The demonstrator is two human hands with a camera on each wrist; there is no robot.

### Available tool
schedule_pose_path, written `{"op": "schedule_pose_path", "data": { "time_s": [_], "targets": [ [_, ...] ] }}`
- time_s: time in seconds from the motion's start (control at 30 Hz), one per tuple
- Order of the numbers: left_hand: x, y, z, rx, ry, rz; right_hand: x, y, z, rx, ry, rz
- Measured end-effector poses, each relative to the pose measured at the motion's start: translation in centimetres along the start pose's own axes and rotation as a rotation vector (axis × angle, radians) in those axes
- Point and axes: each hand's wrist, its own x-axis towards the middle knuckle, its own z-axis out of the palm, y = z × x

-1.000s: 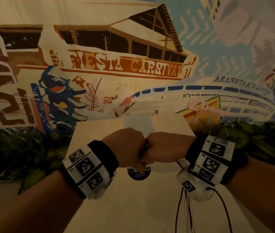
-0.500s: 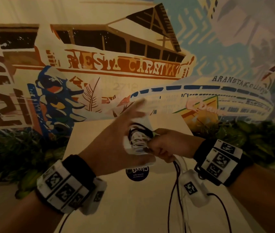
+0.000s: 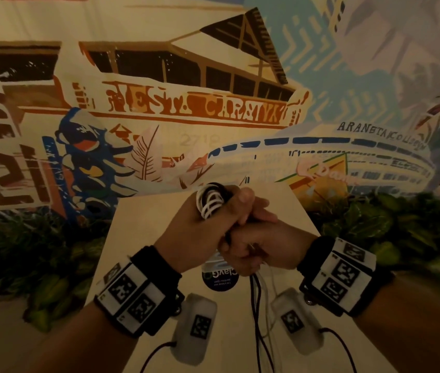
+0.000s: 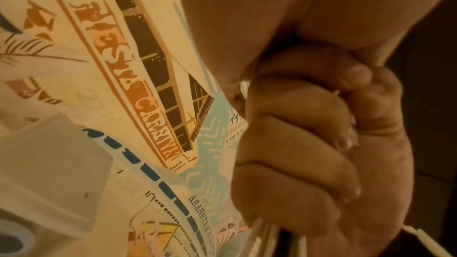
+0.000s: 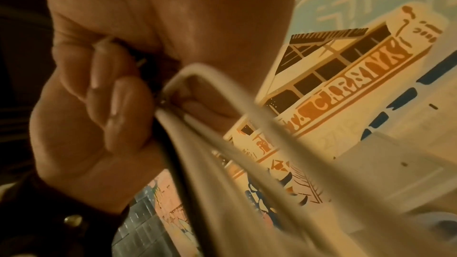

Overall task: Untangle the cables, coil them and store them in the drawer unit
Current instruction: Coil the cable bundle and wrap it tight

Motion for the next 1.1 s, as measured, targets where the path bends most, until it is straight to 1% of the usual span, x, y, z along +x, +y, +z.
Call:
{"op": "schedule_pose_path", "data": {
  "time_s": [0.07, 0.17, 0.27, 0.3, 0.37, 0.43, 0.5, 0.57, 0.6, 0.63, 0.67, 0.8, 0.83, 0.87, 1.0, 1.1],
  "targets": [
    [-0.2, 0.3, 0.5, 0.056, 0.1, -0.011, 0.2, 0.1, -0.1, -0.052, 0.017, -0.008],
    [0.2, 0.0, -0.2, 0.047, 0.254, -0.019, 0.2, 0.8, -0.3, -0.203, 0.089, 0.026],
    [0.8, -0.1, -1.7, -0.082, 0.27, -0.036, -0.2, 1.8, -0.3, -0.438, 0.101, 0.069],
    [0.9, -0.1, -2.1, -0.117, 0.282, -0.059, -0.4, 2.1, -0.3, -0.459, 0.109, 0.08],
    [1.0, 0.0, -2.4, -0.122, 0.289, -0.096, -0.7, 2.0, -0.4, -0.424, 0.126, 0.095],
    [0.9, -0.5, -3.1, -0.059, 0.236, -0.092, -1.0, 1.6, -0.7, -0.376, 0.125, 0.141],
    [0.7, -0.8, -3.8, 0.132, 0.159, -0.102, -1.1, 1.3, -1.0, -0.399, 0.163, 0.18],
    [0.5, -1.0, -4.3, 0.421, 0.093, -0.115, -1.2, 1.2, -1.3, -0.53, 0.222, 0.221],
    [0.4, -1.1, -4.4, 0.528, 0.066, -0.097, -1.2, 1.2, -1.2, -0.619, 0.247, 0.24],
    [0.2, -1.0, -4.2, 0.587, 0.043, -0.08, -1.1, 1.2, -1.1, -0.677, 0.267, 0.251],
    [0.1, -0.9, -4.1, 0.63, 0.03, -0.073, -1.0, 1.2, -1.1, -0.681, 0.278, 0.261],
    [0.3, -1.2, -3.7, 0.927, 0.037, -0.002, -0.6, 1.6, -1.7, -0.48, 0.315, 0.289],
    [0.3, -1.1, -3.5, 0.978, 0.008, -0.001, -0.5, 1.5, -1.8, -0.44, 0.328, 0.294],
    [0.2, -1.0, -3.4, 1.029, -0.03, 0.001, -0.4, 1.3, -2.0, -0.411, 0.333, 0.295],
    [0.1, -1.3, -3.5, 1.25, -0.311, -0.004, -0.4, 0.7, -2.7, -0.316, 0.277, 0.287],
    [0.2, -1.1, -3.4, 1.365, -0.441, -0.12, -0.7, 0.7, -3.1, -0.355, 0.222, 0.272]
  ]
}}
